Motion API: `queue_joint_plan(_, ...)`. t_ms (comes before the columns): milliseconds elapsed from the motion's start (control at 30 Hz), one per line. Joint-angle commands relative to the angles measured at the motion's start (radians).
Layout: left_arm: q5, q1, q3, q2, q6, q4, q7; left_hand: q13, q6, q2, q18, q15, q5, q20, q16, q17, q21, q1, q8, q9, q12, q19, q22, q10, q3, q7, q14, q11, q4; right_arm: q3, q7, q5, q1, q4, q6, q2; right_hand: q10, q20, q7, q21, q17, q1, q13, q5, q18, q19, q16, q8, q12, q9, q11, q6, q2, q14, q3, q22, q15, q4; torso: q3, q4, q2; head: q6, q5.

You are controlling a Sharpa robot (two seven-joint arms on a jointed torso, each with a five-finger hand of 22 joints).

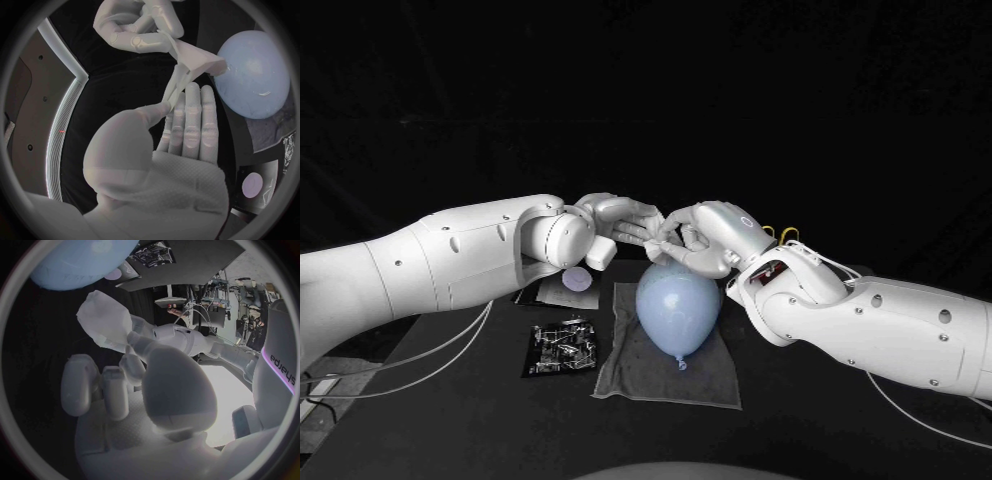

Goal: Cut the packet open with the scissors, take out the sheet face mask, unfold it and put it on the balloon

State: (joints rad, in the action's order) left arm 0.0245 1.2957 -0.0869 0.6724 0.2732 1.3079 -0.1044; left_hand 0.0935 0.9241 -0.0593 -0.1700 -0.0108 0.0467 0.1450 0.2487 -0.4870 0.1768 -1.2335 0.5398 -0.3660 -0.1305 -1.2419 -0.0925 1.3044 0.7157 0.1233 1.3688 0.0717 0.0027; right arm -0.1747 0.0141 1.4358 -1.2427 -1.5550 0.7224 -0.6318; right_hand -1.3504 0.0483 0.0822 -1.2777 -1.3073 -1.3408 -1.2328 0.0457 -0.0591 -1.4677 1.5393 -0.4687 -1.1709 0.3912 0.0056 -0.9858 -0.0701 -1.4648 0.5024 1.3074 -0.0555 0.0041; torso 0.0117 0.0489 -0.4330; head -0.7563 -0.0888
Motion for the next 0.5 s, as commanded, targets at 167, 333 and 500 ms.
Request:
queue_joint_plan(167,0.003,0.002,0.001,-0.003,-0.01,-0.002,0.012,0.002,0.006,0.002,-0.015,0.0,0.003,-0.002,0.0,0.0,0.006,-0.006,0.009,-0.159,0.005,-0.008,0.001,0.001,-0.005,0.0,0.006,-0.005,-0.001,-0.001,-0.003,0.002,0.0,-0.01,-0.063,-0.001,0.003,-0.005,-0.002,-0.001,-0.222,-0.001,-0.003,0.003,0.002,-0.025,0.001,-0.004,-0.001,0.0,-0.002,0.005,-0.009,-0.094,-0.002,0.187,-0.006,-0.002,-0.001,-0.0009,0.0,-0.003,-0.001)
queue_joint_plan(333,0.003,0.002,0.002,-0.005,-0.005,-0.002,0.017,0.002,0.006,0.002,-0.015,0.001,0.003,-0.002,0.0,0.0,0.006,-0.006,0.009,-0.159,0.005,-0.008,0.001,0.001,-0.006,0.0,0.006,-0.005,-0.001,-0.004,0.01,-0.002,0.005,-0.029,-0.095,0.001,0.003,-0.005,-0.002,-0.003,-0.222,-0.002,-0.004,0.003,0.002,-0.026,0.001,-0.005,-0.001,0.001,-0.002,0.006,-0.007,-0.094,-0.001,0.187,-0.006,-0.002,-0.0006,-0.0007,0.0,-0.003,-0.002)
queue_joint_plan(500,0.002,0.001,0.002,-0.006,-0.007,0.0,0.022,0.002,0.006,0.002,-0.015,0.001,0.003,-0.002,0.0,0.0,0.006,-0.006,0.009,-0.159,0.005,-0.008,0.001,0.001,-0.006,0.0,0.006,-0.005,-0.001,-0.005,0.017,-0.014,0.008,-0.047,-0.104,0.005,0.012,-0.005,0.001,0.012,-0.219,-0.002,0.007,0.003,-0.001,-0.021,-0.002,-0.004,0.014,0.0,0.0,0.018,-0.007,-0.093,0.0,0.183,-0.006,-0.002,-0.0005,-0.0003,0.001,-0.002,-0.001)
